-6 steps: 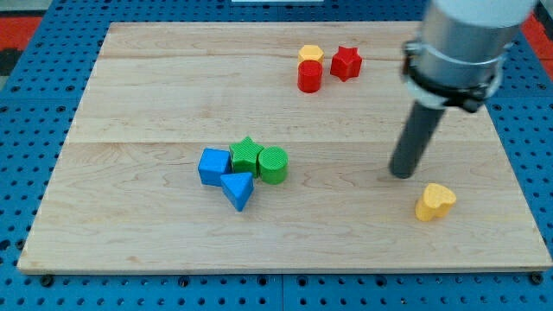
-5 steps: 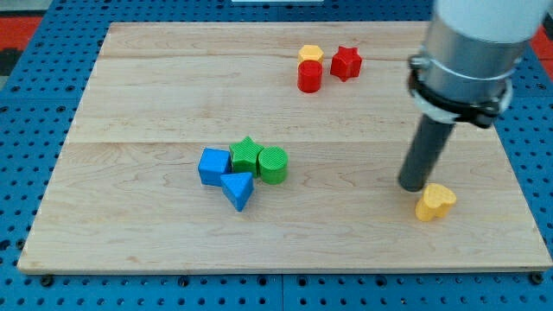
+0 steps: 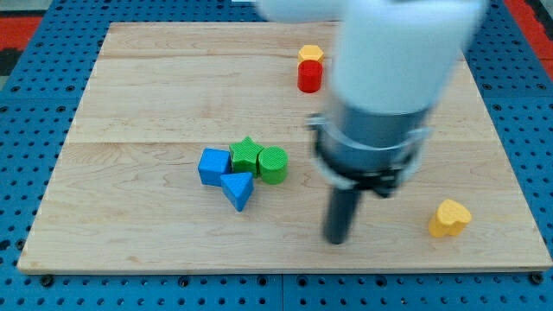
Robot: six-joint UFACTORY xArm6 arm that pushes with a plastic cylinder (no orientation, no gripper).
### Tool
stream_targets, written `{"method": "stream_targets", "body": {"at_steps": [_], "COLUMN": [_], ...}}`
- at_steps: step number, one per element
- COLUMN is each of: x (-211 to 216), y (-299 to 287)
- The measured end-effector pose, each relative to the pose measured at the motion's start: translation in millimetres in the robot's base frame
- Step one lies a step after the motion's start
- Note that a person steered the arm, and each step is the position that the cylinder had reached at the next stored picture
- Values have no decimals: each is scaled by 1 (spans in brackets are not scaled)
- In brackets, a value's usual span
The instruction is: Push the blue cube towards right
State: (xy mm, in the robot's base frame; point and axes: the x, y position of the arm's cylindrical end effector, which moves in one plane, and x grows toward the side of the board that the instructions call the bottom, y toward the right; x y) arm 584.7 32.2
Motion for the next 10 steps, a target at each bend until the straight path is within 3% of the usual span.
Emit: {"method": "stream_targets", "body": {"at_steps": [1,2,4,5,7,10], "x": [-13,-58,-65,-74,-114,-106], "y": [-101,-107,10,-17,-15,50]}}
